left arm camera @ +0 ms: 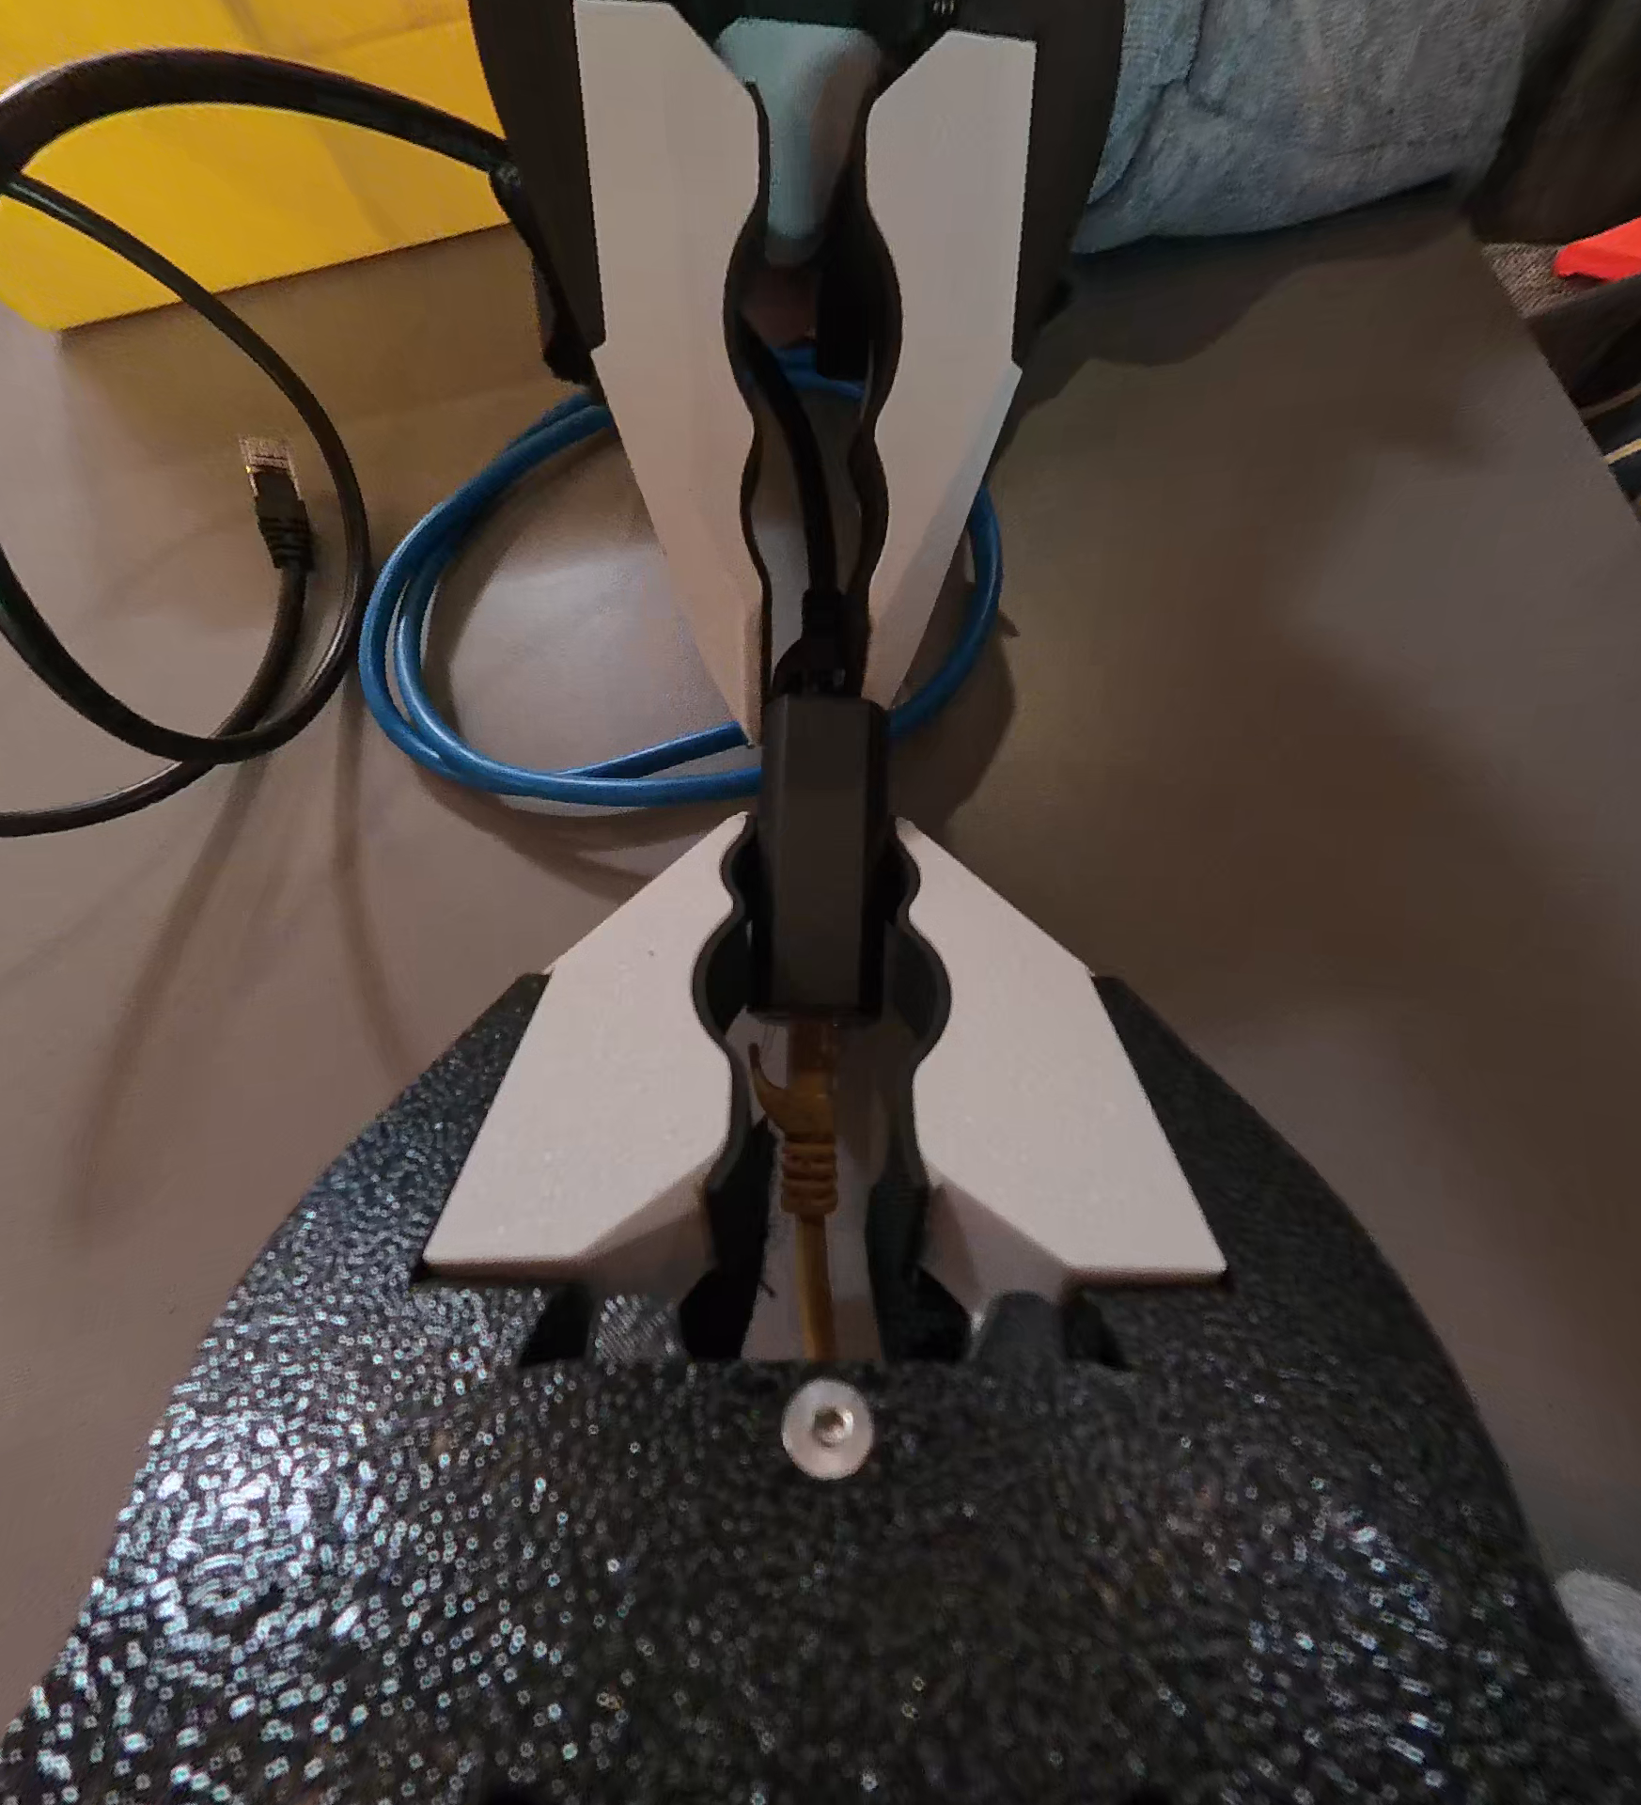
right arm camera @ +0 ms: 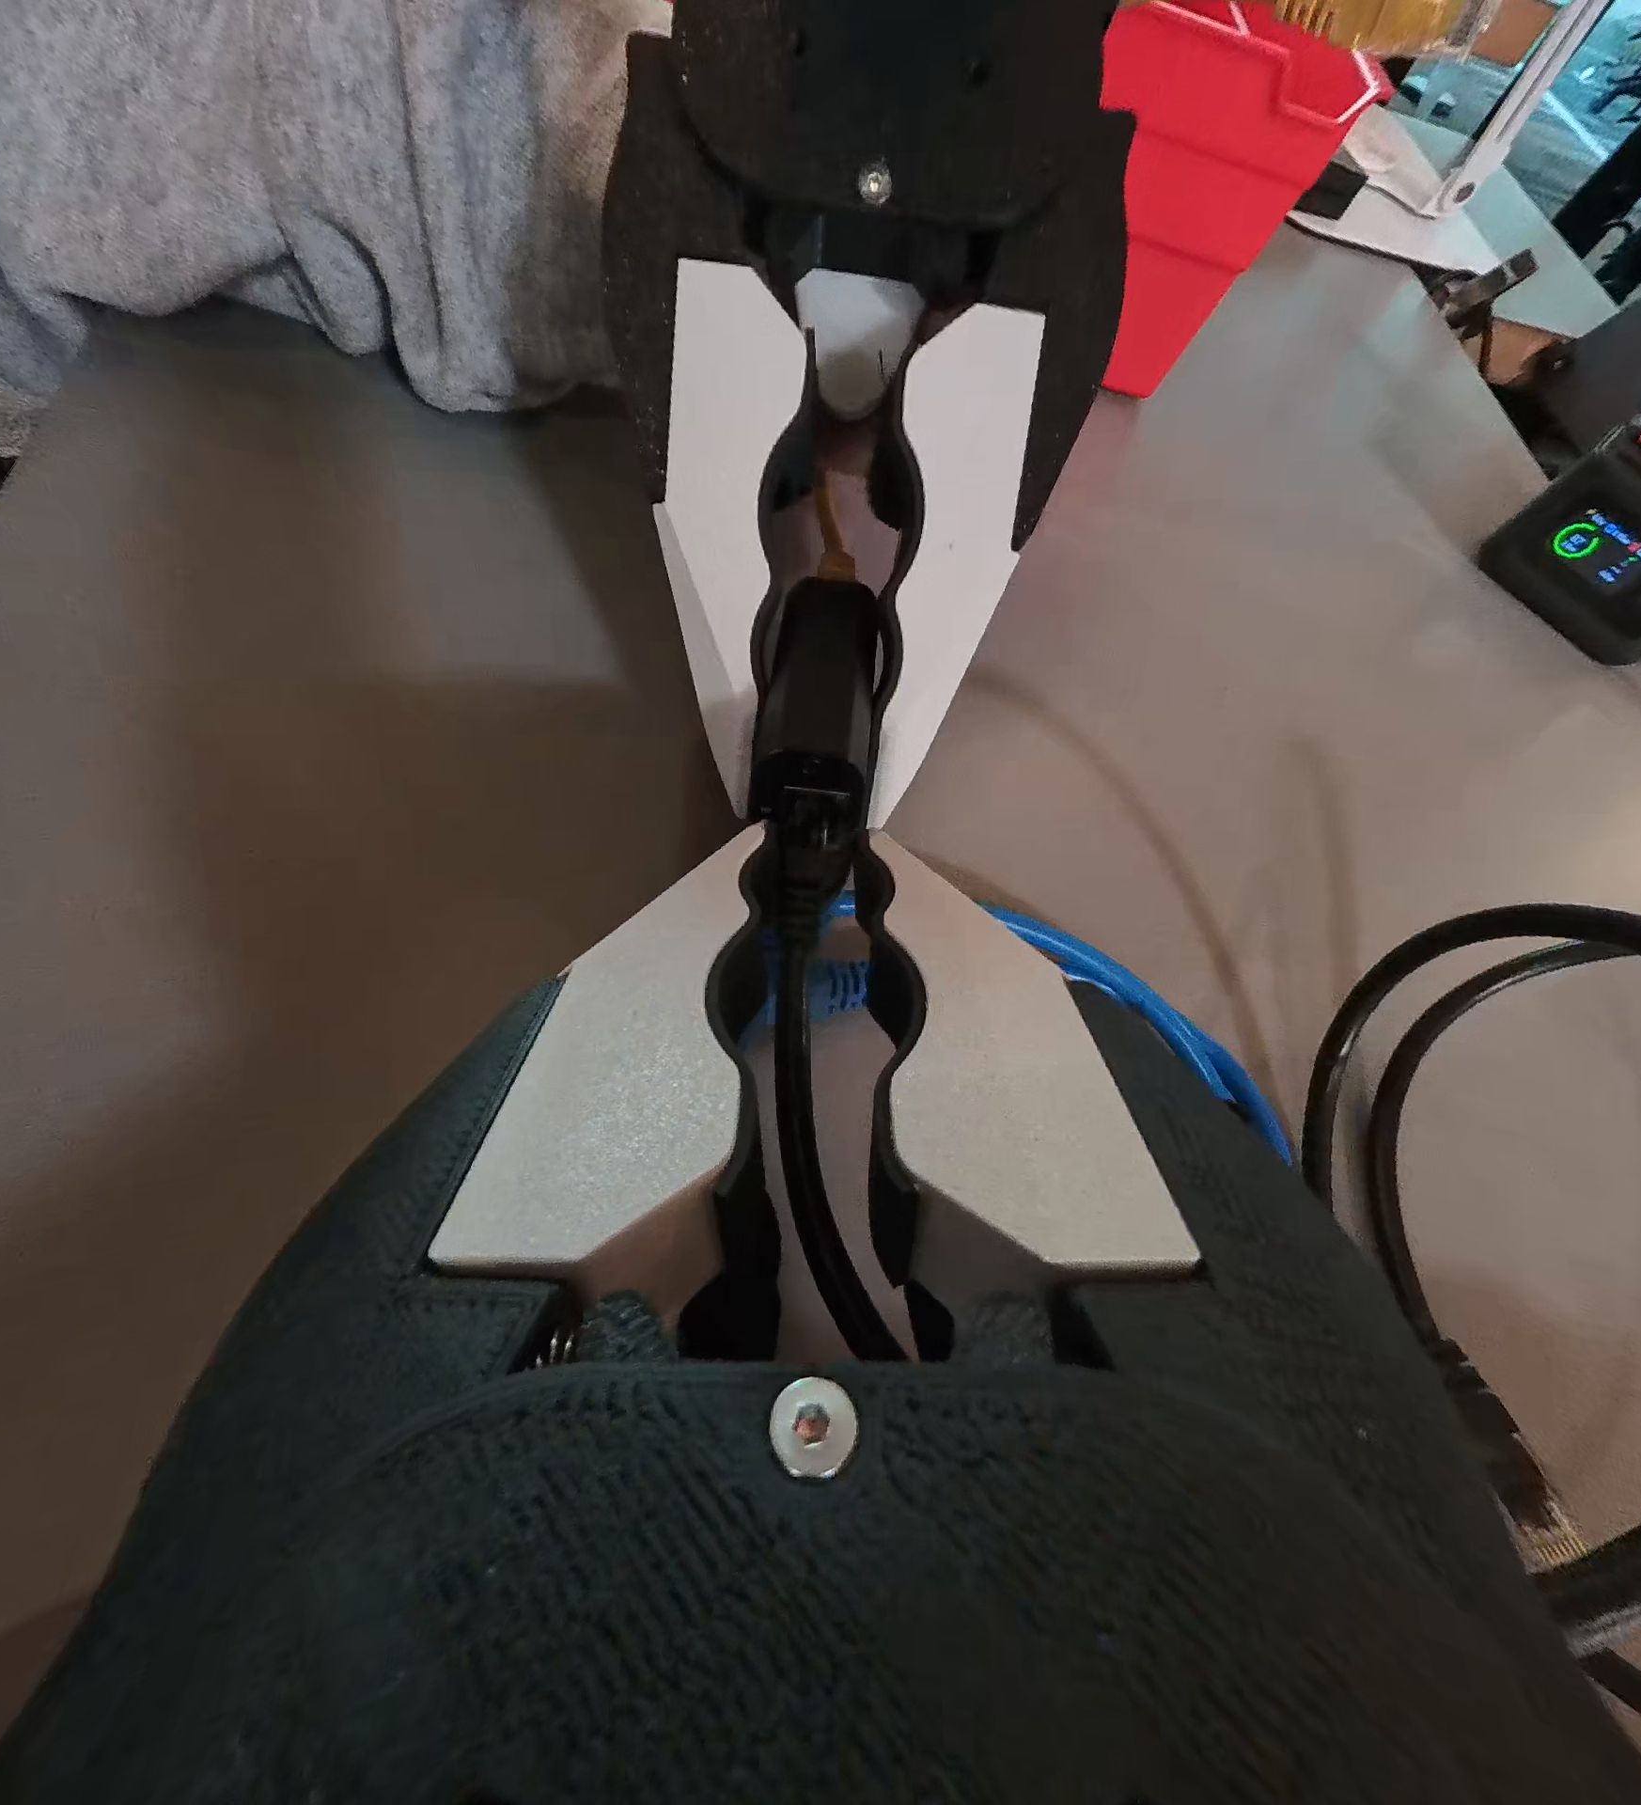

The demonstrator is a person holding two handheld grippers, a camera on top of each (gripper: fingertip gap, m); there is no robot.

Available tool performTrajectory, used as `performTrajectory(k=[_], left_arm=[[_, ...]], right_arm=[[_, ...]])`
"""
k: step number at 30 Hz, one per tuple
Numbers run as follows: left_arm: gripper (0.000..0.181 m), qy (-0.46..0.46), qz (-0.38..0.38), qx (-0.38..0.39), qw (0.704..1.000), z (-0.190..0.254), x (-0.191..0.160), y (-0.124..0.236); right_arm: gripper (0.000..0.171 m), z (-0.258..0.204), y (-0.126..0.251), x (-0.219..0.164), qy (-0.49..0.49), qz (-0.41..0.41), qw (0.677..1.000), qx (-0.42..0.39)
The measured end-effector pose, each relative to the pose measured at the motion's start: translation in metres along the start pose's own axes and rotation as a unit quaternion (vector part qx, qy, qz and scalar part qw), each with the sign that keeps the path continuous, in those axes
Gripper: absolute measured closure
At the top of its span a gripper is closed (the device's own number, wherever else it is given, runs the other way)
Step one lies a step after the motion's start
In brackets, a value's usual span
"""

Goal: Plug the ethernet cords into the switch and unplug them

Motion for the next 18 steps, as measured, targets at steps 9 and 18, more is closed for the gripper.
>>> performTrajectory(k=[9, 18], left_arm=[[0.159, 0.026, 0.052, -0.103, 0.993, 0.030, 0.024, 0.015], [0.159, 0.015, 0.050, -0.102, 0.993, 0.036, 0.032, 0.025]], right_arm=[[0.157, -0.028, 0.017, 0.024, -0.018, 0.071, 0.991, 0.109], [0.158, -0.035, 0.021, 0.035, 0.016, 0.063, 0.993, 0.101]])
Point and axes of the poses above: each gripper's, where its closed fingertips meet, y back along the fingers, x out of its top, z = x × y across the jaws, the point moved 1 cm from there along y, back along the fingers, and after that the axes turned 5 degrees about x, right-handed, at the moved point
